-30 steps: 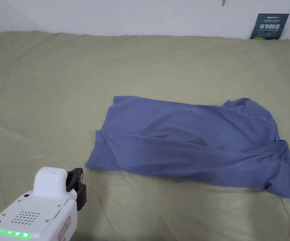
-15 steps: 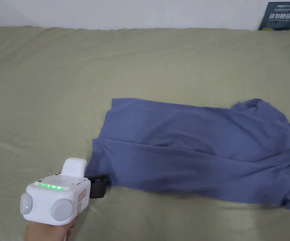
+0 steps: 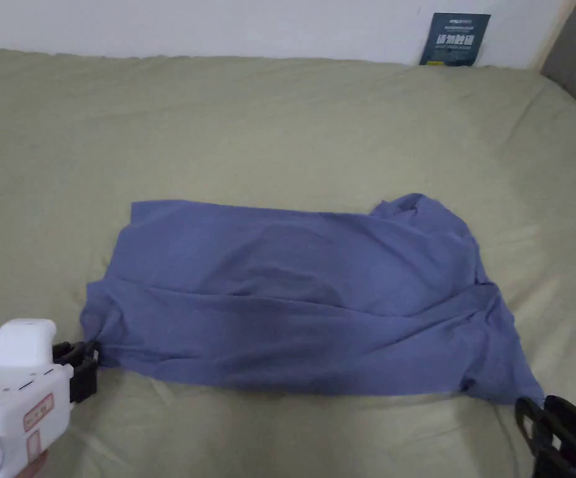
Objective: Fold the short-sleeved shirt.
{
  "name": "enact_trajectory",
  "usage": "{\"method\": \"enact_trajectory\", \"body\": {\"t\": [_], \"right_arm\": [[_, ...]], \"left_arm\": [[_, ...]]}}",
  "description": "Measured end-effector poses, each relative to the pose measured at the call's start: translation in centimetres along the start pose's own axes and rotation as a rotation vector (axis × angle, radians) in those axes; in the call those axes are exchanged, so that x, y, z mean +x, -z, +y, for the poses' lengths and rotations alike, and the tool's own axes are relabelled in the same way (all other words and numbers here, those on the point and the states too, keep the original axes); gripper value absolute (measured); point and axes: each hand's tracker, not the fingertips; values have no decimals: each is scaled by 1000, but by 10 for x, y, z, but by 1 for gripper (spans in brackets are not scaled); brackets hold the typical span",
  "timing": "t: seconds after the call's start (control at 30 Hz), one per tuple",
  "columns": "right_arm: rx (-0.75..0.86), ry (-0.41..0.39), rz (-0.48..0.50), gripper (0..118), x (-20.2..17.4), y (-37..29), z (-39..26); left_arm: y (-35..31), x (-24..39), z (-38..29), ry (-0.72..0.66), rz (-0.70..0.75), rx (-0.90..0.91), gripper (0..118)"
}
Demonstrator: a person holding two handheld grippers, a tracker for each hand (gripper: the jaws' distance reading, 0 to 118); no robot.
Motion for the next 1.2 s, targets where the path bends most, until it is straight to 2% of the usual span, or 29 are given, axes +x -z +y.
{"method": "enact_trajectory", "body": {"t": [0.03,0.07,0.17,0.27,0.33,0.37,0.4,0.43,0.47,0.5,0.53,0.57,0.73,1.03,1.2], "right_arm": [[-69,-18,-1,111,15,20,-6],[-150,-14,2,118,24,38,-7],[-231,18,-21,118,47,76,-11],[-249,26,-56,118,57,104,-8],[-306,60,-21,118,61,121,-7],[-324,53,-11,117,60,127,-4],[-317,42,-9,110,57,129,-3],[-311,34,6,87,57,130,-3],[-275,51,29,44,54,127,0],[-263,76,50,20,52,125,4],[-266,80,72,12,47,123,7],[-261,64,57,12,44,117,10],[-252,93,102,10,53,98,25],[-230,64,163,11,69,39,54],[-265,56,208,11,75,12,47]], "left_arm": [[0,1,2,6,5,3,4],[0,2,3,6,11,8,4],[3,8,5,28,49,10,4],[4,4,4,-21,15,8,4],[5,4,4,-28,19,13,4],[7,5,4,-22,25,13,4],[7,5,4,-15,31,11,4],[8,5,4,-11,28,10,4],[9,3,5,-14,9,0,4],[9,2,5,-17,6,-3,4],[10,1,6,-25,5,-6,4],[10,-1,7,-34,-2,-12,4],[-4,-8,17,-27,-2,-8,3],[-74,-4,35,36,-10,53,2],[-113,-2,18,45,-8,38,2]]}}
